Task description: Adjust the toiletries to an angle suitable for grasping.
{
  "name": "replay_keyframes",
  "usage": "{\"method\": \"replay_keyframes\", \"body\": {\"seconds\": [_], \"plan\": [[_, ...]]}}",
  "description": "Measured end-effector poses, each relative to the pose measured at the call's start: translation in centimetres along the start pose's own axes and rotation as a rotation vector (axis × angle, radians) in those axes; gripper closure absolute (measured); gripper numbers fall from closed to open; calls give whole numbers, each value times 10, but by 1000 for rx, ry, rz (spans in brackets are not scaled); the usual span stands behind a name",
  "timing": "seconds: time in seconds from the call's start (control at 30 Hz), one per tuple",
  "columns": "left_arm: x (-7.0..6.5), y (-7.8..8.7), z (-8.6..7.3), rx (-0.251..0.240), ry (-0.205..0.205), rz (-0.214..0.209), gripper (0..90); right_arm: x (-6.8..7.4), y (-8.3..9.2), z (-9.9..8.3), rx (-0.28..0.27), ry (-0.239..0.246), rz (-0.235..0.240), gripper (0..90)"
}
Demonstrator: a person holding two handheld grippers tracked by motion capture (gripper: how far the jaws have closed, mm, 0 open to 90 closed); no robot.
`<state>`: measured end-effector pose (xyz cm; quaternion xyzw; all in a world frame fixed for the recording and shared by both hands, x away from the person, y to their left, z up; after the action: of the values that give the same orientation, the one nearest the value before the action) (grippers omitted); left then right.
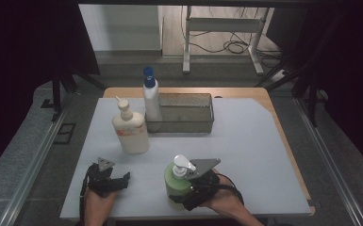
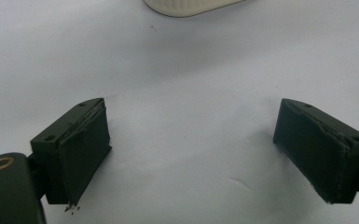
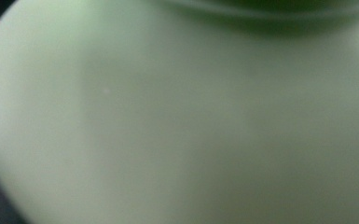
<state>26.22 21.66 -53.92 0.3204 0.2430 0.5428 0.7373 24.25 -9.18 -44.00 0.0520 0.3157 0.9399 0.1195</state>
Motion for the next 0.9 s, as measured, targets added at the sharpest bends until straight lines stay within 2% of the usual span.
{"method": "replay_keyframes", "body": {"seconds": [0.2,0.37,0.77,0.9], "plan": [[0,0,0,0,-1,0,100,-9,7,6,-7,-32,-30,121],[0,0,0,0,3,-1,100,-17,10,13,-14,-33,-62,121],[0,0,0,1,0,-1,100,-47,10,30,-36,-74,-141,121],[0,0,0,1,0,-1,100,-59,9,35,-40,-102,-165,121]]}}
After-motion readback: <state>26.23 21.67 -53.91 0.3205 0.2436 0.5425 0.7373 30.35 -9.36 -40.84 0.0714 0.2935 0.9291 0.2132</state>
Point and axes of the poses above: each handheld gripper's, and its own axes: y roughly backward along the jaws, z roughly out of its top, x roughly to its left, the point moved 2 cm from there along -y, roughly forward along the jaws, and after that the axes turned 1 degree about z, right-handed, at the moved point
